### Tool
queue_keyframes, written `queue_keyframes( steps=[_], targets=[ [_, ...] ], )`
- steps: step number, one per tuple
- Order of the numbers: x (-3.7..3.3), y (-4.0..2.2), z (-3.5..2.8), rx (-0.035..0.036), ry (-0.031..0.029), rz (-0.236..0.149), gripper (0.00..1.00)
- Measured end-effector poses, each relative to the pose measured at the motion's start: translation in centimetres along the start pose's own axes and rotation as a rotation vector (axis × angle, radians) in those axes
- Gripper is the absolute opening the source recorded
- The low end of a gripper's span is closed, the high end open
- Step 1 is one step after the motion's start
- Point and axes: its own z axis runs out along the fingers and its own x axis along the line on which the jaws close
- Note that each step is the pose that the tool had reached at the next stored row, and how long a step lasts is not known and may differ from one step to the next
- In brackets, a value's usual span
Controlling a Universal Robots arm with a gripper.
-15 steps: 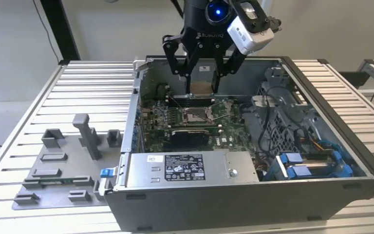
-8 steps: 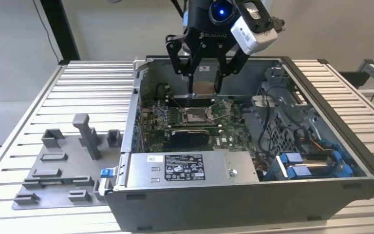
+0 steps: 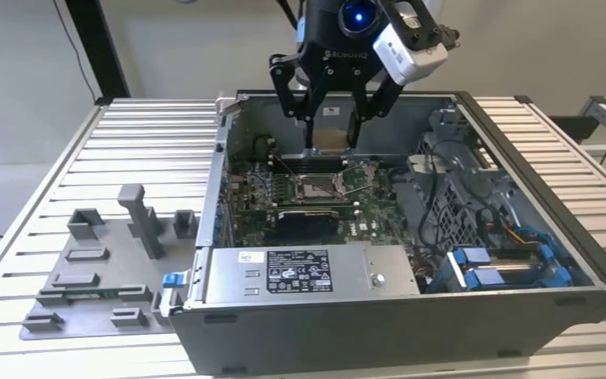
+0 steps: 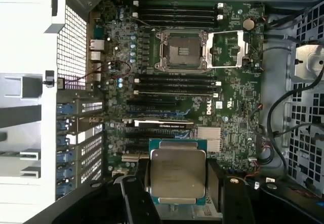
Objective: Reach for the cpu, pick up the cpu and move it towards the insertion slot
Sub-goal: 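Pick up the cpu and move it towards the insertion slot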
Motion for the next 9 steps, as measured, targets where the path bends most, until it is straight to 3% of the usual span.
queue_keyframes(
  steps=[9],
  targets=[
    [-0.18, 1.74, 0.07, 0.0000, -0.0001, 0.002, 0.00]
  ],
)
